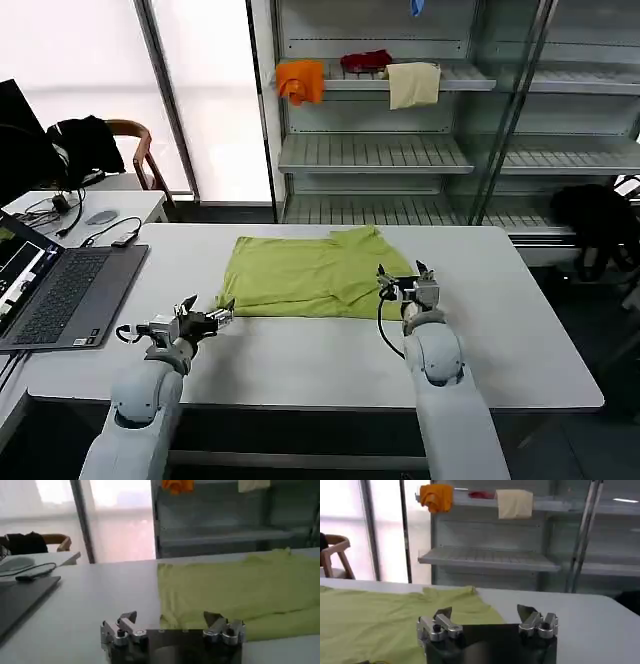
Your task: Fold and organize the clothes.
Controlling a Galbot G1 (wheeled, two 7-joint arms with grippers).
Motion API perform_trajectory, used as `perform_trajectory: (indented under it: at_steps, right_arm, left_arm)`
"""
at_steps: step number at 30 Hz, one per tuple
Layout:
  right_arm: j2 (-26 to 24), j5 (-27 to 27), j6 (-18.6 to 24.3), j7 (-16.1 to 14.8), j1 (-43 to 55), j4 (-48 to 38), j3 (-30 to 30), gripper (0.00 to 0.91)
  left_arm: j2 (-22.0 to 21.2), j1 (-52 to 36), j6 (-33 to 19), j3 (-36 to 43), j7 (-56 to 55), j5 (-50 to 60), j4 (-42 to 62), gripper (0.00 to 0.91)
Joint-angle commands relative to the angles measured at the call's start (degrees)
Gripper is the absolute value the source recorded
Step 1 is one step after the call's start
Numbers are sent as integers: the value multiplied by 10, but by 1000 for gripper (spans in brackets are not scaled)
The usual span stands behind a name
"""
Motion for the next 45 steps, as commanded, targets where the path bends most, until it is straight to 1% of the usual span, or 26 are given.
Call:
perform_trajectory:
  at_steps: [1, 10, 12, 13, 14, 15, 16, 17, 18, 19, 20, 21, 22, 23, 24, 25, 26, 39, 45]
  right_arm:
    - [-13, -1, -9, -19, -79, 45, 14, 907]
    - [-10, -1, -9, -18, -81, 38, 16, 907]
    - [-10, -1, -9, -17, -81, 35, 16, 907]
    - [-10, -1, -9, -17, -80, 33, 16, 907]
    - [-10, -1, -9, -17, -81, 32, 16, 907]
    - [-10, -1, -9, -17, -81, 32, 16, 907]
    - [-10, -1, -9, -17, -81, 31, 15, 887]
    - [-10, -1, -9, -17, -81, 30, 15, 856]
    - [-10, -1, -9, -17, -82, 29, 14, 806]
    - [-10, -1, -8, -17, -82, 27, 12, 655]
    - [-10, -2, -8, -16, -82, 25, 11, 464]
    - [-9, -2, -8, -16, -82, 25, 10, 363]
    - [-8, -2, -6, -16, -83, 23, 9, 212]
    - [-8, -2, -5, -17, -84, 23, 8, 151]
    - [-7, -2, -5, -17, -84, 23, 8, 50]
    - [-7, -3, -4, -17, -85, 24, 7, 0]
    - [-7, -3, -4, -18, -86, 25, 7, 0]
    - [-9, -2, -4, -24, -91, 39, 6, 0]
    - [-7, 12, -7, -25, -100, 52, 7, 0]
  left_arm:
    - [3, 13, 2, 0, 0, 14, -1, 907]
    - [2, 10, 0, 4, 2, 12, 7, 907]
    - [1, 12, 0, 4, 3, 12, 7, 846]
    - [2, 14, -1, 4, 4, 11, 7, 796]
    - [1, 15, -2, 3, 6, 11, 7, 725]
    - [1, 16, -3, 4, 6, 11, 7, 615]
    - [1, 16, -3, 3, 6, 10, 8, 534]
    - [1, 16, -3, 3, 6, 9, 8, 484]
    - [1, 16, -3, 3, 6, 9, 8, 393]
    - [1, 16, -3, 4, 7, 9, 8, 353]
    - [1, 16, -3, 3, 7, 9, 8, 262]
    - [1, 17, -3, 3, 7, 9, 8, 212]
    - [1, 17, -3, 4, 8, 9, 9, 121]
    - [1, 18, -3, 4, 8, 9, 8, 81]
    - [1, 18, -3, 4, 8, 9, 9, 30]
    - [1, 19, -2, 5, 8, 10, 9, 20]
    - [1, 20, -1, 5, 9, 10, 8, 10]
    - [-5, 16, -1, 11, 3, 13, 11, 10]
    - [-7, 23, -18, 10, -6, 13, 0, 0]
